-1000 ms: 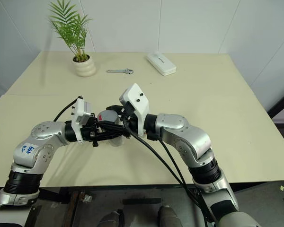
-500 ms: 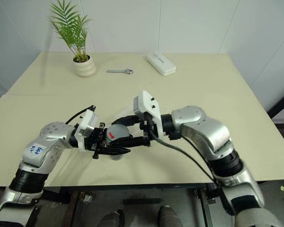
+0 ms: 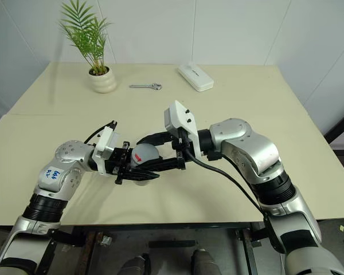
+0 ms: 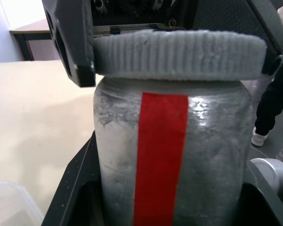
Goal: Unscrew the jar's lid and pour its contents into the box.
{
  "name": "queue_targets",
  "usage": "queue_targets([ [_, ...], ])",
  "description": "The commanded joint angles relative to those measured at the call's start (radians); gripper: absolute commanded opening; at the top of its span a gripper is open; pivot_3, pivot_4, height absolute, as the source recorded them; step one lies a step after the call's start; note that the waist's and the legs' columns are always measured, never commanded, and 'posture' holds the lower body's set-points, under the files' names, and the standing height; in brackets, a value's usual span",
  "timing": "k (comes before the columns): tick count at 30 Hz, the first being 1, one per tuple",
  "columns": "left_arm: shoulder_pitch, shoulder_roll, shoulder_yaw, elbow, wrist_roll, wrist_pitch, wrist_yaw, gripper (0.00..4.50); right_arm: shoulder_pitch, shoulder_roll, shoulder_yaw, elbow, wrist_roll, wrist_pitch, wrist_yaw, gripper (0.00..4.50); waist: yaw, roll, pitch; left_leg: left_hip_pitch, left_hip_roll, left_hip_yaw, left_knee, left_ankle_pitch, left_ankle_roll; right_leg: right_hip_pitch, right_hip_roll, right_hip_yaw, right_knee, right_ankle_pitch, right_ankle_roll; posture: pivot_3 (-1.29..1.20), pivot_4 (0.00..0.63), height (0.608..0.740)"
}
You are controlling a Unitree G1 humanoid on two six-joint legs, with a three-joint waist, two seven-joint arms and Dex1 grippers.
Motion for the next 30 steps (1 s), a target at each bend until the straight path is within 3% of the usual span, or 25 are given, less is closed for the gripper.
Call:
queue_targets([
  [1,-0.006,0.017,0.067,-0.003,-0.008,-0.030,-0.003,2.00,0.006,0.010,-0.052,0.001,0.015,0.043,-0.035,2.54,0.000,0.000,0.000,0.000,0.000,0.000,0.000,0.000,0.000,0.000,0.000,0.000,0.001,0.000,0.000,0.00,0.150,0.740],
  [17,-0.002,-0.012,0.032,-0.009,0.014,-0.036,-0.006,2.00,-0.005,0.107,-0.031,-0.017,0.012,0.127,-0.107,2.54,-0.001,0.000,0.000,0.001,0.000,0.000,0.001,0.000,0.000,0.000,0.000,0.000,0.003,0.000,0.000,0.00,0.150,0.740],
  [23,0.001,-0.023,0.068,-0.014,-0.006,-0.031,0.006,2.00,0.029,0.109,-0.061,-0.047,0.008,0.135,-0.118,4.45,0.001,0.000,0.000,0.001,0.000,0.000,0.000,0.000,0.000,0.000,0.000,0.000,0.003,0.000,0.000,0.00,0.150,0.740],
  [30,0.021,-0.014,0.100,-0.028,-0.015,-0.020,0.006,2.00,0.052,0.073,-0.092,-0.076,-0.009,0.093,-0.114,4.45,-0.001,0.000,0.000,0.001,0.000,0.000,0.000,0.000,0.000,0.000,0.000,0.000,0.003,0.000,0.000,0.00,0.150,0.740],
])
